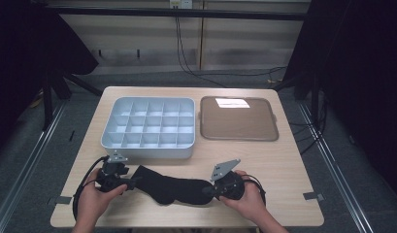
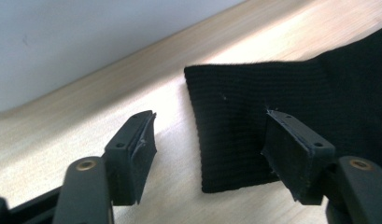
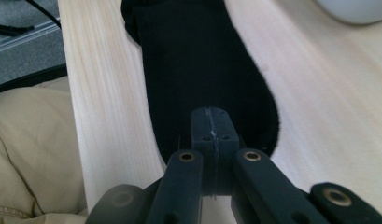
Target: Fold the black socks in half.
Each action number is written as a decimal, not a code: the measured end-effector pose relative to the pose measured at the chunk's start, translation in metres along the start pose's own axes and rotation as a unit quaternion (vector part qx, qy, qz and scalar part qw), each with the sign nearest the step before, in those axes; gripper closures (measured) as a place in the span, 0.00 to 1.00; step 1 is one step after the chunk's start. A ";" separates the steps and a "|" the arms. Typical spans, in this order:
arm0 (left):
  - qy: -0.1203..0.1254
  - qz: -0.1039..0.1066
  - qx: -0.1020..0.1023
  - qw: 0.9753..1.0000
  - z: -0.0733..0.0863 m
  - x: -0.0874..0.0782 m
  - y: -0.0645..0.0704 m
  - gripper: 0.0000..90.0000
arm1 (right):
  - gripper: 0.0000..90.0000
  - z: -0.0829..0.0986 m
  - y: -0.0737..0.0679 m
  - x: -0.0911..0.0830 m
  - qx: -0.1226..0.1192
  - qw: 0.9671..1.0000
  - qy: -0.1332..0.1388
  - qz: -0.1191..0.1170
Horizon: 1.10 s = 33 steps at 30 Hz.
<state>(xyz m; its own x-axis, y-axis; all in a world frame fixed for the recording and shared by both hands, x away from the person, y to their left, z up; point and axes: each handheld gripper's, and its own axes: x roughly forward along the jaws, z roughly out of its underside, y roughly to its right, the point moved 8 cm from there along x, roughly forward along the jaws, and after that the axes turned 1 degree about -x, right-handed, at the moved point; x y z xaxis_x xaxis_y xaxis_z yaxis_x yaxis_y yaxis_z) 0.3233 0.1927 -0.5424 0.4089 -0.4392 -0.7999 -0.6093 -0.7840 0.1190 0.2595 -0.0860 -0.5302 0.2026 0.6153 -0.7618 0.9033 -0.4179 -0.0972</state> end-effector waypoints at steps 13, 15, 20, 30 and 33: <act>-0.009 -0.006 -0.011 1.000 -0.002 0.011 0.001 0.50 | 1.00 0.011 0.002 0.015 -0.002 1.000 -0.024 0.008; -0.014 -0.002 -0.004 1.000 -0.001 0.011 0.001 0.51 | 1.00 0.011 0.001 0.016 -0.004 1.000 -0.026 0.008; -0.016 -0.005 -0.010 1.000 -0.003 0.012 0.002 0.53 | 1.00 0.011 0.000 0.016 -0.002 1.000 -0.023 0.010; -0.048 0.000 -0.012 0.999 -0.004 0.011 0.009 0.73 | 1.00 0.011 0.001 0.017 -0.004 1.000 -0.027 0.011; -0.054 0.013 -0.021 0.998 -0.004 0.011 0.010 0.81 | 1.00 0.011 0.000 0.017 0.001 1.000 -0.024 0.011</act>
<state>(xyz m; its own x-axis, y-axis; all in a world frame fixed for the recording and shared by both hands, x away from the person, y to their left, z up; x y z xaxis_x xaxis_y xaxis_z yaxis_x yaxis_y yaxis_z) 0.3247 0.1784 -0.5472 0.3163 -0.4106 -0.8552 -0.5885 -0.7920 0.1626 0.2593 -0.0829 -0.5501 0.2033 0.5735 -0.7936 0.8983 -0.4316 -0.0818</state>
